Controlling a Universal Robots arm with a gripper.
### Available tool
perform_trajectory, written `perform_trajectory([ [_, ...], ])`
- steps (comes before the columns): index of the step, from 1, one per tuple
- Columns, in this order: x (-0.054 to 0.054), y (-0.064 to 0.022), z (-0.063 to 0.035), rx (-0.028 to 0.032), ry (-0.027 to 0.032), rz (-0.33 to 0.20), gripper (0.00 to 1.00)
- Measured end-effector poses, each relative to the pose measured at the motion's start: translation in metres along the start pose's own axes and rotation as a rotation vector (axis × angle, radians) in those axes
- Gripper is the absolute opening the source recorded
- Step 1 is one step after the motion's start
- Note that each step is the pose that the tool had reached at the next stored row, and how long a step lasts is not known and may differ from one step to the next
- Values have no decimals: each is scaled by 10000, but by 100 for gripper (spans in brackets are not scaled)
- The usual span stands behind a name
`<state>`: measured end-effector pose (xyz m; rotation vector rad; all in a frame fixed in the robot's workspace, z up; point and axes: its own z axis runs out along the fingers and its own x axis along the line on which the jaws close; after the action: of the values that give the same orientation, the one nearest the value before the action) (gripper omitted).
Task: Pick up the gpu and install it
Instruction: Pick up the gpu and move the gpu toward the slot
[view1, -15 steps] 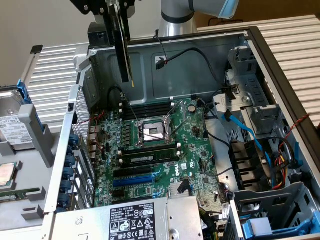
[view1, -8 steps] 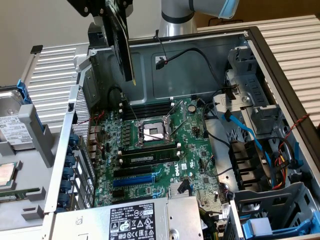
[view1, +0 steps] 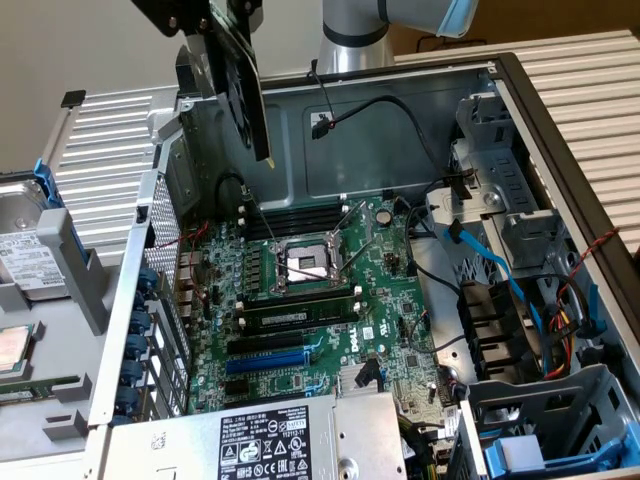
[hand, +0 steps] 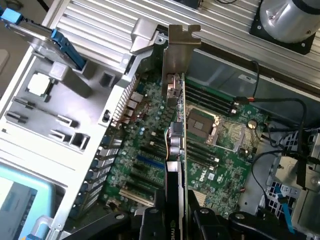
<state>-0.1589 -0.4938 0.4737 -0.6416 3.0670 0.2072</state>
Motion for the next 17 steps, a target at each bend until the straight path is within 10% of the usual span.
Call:
perform_trajectory([
  [9, -9, -4, 3, -45, 207, -1590, 27],
  [17, -68, -30, 2, -57, 265, -2038, 27],
])
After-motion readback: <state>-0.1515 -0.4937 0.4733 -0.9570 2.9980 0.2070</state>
